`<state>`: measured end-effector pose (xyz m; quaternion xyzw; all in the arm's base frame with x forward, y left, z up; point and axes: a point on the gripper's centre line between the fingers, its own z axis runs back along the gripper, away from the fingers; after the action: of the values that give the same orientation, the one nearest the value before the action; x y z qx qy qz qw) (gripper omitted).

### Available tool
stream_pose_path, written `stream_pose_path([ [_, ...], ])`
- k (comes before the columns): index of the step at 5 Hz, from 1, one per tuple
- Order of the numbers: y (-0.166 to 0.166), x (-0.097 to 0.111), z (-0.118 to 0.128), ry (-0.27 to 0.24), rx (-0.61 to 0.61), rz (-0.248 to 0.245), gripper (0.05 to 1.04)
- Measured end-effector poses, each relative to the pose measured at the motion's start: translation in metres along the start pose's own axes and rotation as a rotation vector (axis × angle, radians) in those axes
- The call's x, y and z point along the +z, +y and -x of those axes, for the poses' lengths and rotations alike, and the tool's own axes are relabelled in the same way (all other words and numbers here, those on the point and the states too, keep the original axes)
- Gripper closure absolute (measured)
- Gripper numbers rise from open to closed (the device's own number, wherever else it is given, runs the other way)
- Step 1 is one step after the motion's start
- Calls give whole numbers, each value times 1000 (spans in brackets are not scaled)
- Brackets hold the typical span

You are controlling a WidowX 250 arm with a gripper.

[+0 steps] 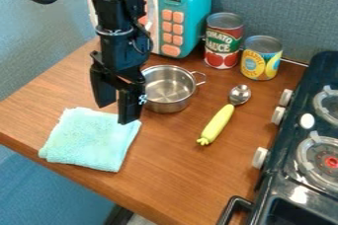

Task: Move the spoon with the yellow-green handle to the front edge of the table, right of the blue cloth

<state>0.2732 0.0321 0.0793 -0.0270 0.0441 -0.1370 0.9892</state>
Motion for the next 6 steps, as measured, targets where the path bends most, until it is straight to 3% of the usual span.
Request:
stream_pose_path([
  [1,-1,-7,1,18,1,8,83],
  [2,-14,-17,-13,-45,-14,-24,83],
  [3,-43,-23,-28,-60,-35,0,83],
  [4,-58,-19,-43,-65,9,62,83],
  [5,-65,-18,-60,-36,7,142,83],
  [6,-65,-10,-71,-46,23,145,83],
])
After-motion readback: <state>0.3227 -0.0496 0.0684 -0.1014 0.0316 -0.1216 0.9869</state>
